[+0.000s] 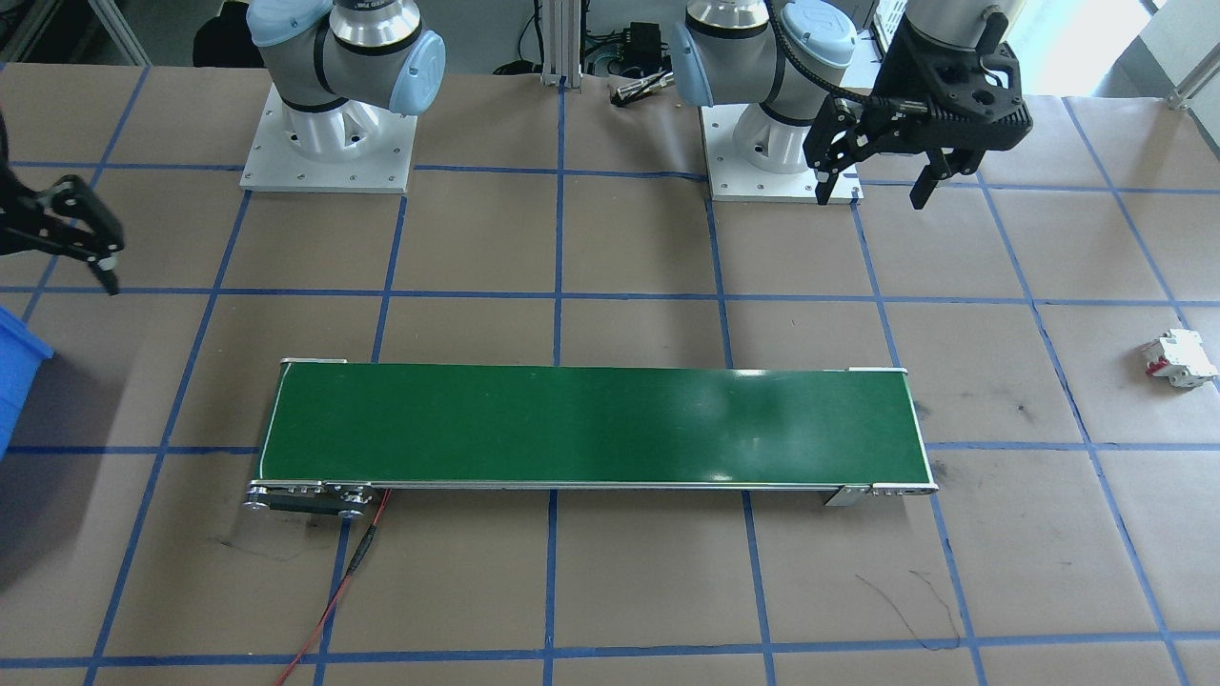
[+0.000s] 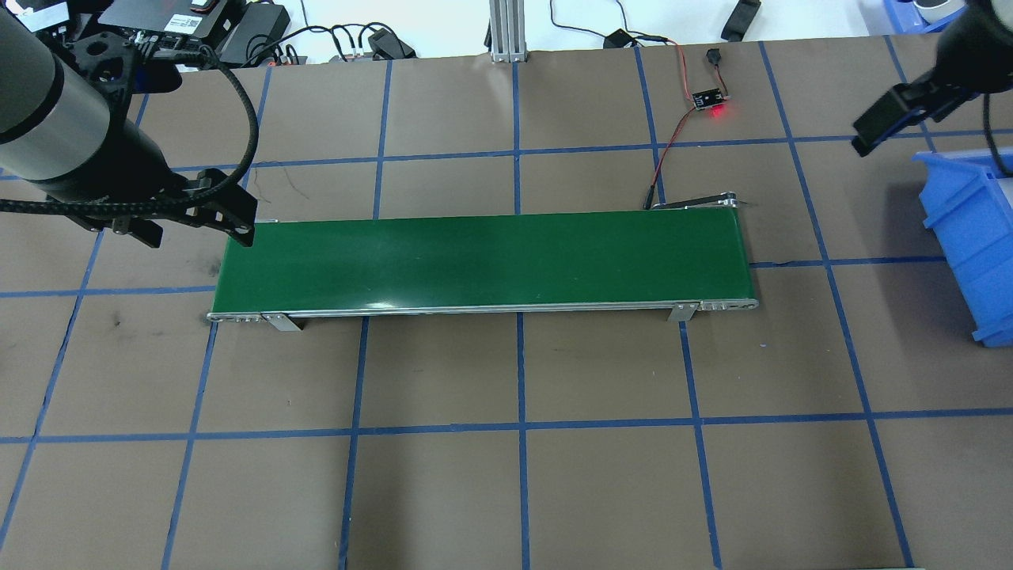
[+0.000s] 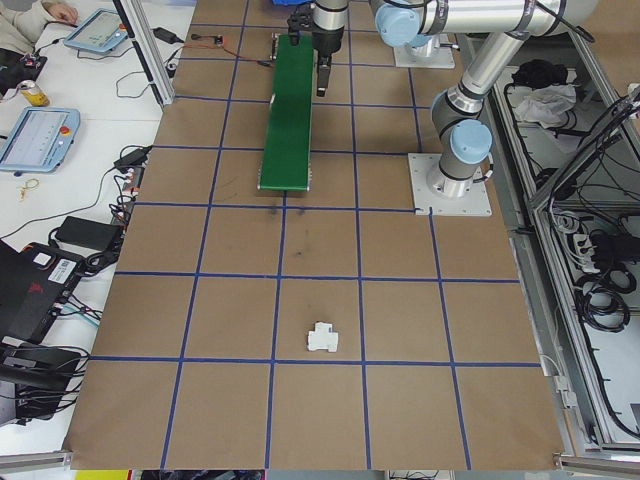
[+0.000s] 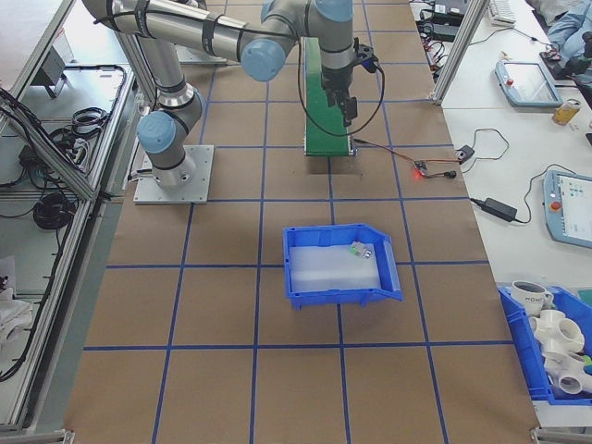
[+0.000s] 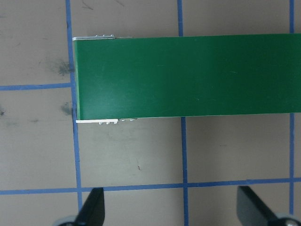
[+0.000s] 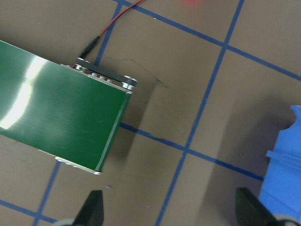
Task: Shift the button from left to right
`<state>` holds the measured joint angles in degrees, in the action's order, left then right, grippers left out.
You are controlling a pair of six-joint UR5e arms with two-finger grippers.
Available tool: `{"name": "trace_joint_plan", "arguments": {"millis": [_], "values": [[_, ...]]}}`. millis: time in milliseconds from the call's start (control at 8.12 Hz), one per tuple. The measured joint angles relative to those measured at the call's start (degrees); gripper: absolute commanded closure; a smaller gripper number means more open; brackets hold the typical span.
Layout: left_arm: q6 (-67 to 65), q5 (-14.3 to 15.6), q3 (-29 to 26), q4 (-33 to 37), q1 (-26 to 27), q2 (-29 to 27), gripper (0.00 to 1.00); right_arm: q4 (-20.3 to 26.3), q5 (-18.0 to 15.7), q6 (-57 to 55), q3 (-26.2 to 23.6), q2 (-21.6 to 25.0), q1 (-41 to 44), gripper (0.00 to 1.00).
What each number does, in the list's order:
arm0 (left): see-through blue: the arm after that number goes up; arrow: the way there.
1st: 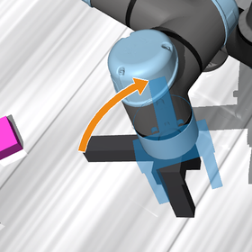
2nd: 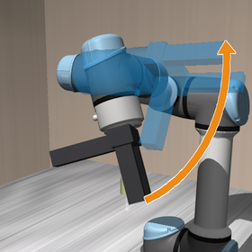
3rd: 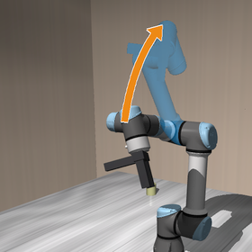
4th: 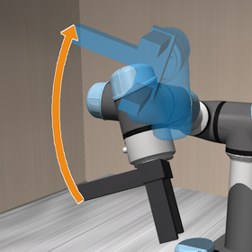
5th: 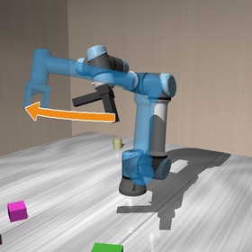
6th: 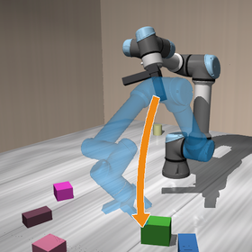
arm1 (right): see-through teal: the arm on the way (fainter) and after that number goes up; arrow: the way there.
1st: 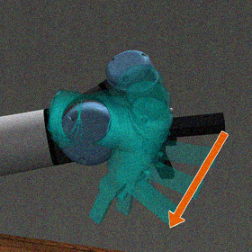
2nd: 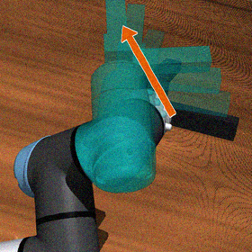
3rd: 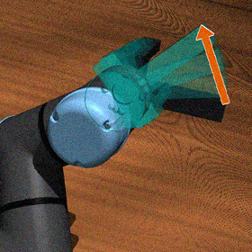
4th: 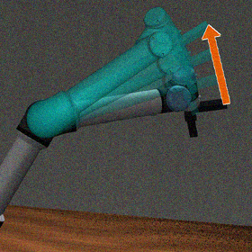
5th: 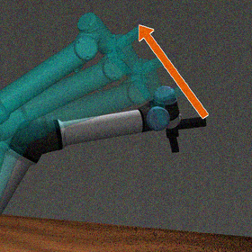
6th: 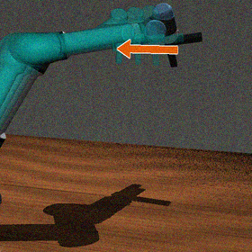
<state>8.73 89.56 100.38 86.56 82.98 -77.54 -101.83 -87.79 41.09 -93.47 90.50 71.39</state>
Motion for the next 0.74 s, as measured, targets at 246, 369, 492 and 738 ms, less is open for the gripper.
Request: {"name": "trace_joint_plan", "arguments": {"millis": [246,369,492,738], "values": [[-1.76,-1.16,-0.02,0.23,3.26,0.77,0.0,4.96,-2.8,-16.85,0.12,1.63,11.39,0.0],[-2.35,-0.74,0.15,0.17,4.6,0.94,0.0,6.45,-3.85,-24.04,0.18,1.82,15.76,0.0],[-2.6,0.04,0.3,-0.03,5.26,0.97,0.0,7.04,-4.05,-28.02,0.24,1.89,18.13,0.0],[-2.87,0.77,0.47,-0.35,5.64,0.99,0.0,7.49,-4.2,-30.55,0.35,1.84,19.65,0.0]]}}
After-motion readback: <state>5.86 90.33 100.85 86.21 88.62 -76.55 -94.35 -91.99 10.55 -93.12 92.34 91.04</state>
